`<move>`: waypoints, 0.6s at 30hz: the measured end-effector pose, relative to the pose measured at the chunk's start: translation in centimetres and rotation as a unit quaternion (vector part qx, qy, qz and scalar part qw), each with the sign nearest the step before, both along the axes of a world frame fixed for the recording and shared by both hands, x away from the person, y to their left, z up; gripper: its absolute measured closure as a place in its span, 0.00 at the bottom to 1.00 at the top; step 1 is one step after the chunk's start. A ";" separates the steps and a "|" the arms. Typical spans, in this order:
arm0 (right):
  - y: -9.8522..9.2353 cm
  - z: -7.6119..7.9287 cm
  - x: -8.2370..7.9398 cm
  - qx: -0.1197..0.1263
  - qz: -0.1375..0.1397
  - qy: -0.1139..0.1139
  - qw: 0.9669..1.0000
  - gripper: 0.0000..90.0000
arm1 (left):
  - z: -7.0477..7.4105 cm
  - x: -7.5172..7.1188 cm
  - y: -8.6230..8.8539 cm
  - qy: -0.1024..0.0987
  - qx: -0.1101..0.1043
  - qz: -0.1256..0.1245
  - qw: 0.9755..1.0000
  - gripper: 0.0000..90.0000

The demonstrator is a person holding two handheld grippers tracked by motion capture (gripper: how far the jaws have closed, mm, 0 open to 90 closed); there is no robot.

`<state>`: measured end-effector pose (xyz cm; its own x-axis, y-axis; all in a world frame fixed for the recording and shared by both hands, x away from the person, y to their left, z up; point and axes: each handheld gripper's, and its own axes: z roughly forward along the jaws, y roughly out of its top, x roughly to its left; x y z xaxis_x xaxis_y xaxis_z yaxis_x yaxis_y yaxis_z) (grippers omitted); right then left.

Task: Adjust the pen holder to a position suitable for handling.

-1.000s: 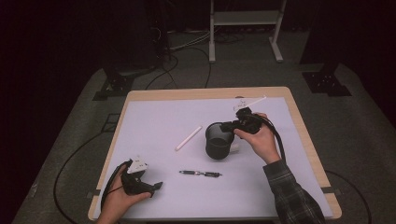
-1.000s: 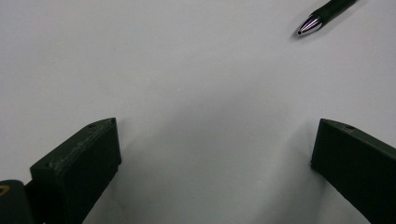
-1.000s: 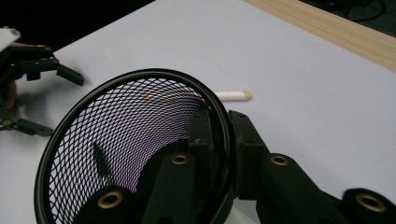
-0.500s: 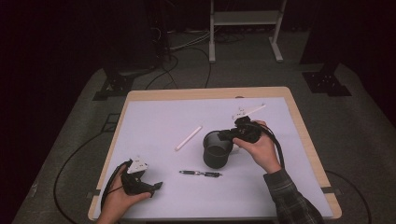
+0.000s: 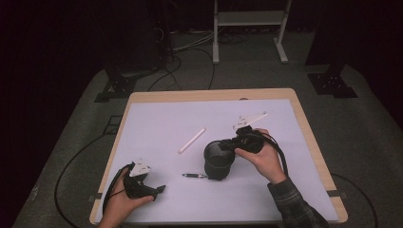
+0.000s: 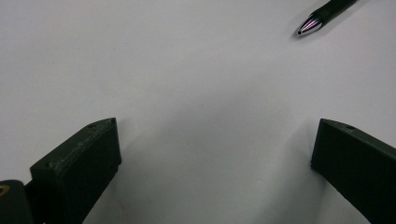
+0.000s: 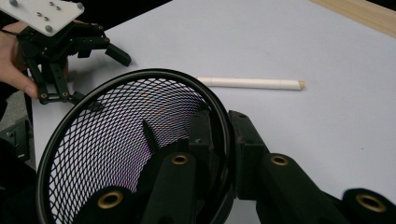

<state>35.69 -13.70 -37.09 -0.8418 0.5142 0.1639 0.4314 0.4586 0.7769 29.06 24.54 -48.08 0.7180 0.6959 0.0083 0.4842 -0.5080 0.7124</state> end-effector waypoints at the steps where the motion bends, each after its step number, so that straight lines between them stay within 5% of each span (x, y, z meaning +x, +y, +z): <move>1: 0.0 -0.1 -0.1 0.001 0.003 0.001 1.000 0.88 | 0.0 0.0 0.0 0.000 0.000 0.000 1.000 0.00; 18: 0.3 -1.0 -2.8 -0.003 0.026 0.012 1.000 0.88 | 0.0 0.0 0.0 0.000 0.002 -0.001 1.000 0.00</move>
<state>32.92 -13.41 -38.09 -0.8633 0.4705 0.1824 0.4259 0.4854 0.7635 29.06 24.55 -48.06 0.7191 0.6949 0.0106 0.4834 -0.5111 0.7107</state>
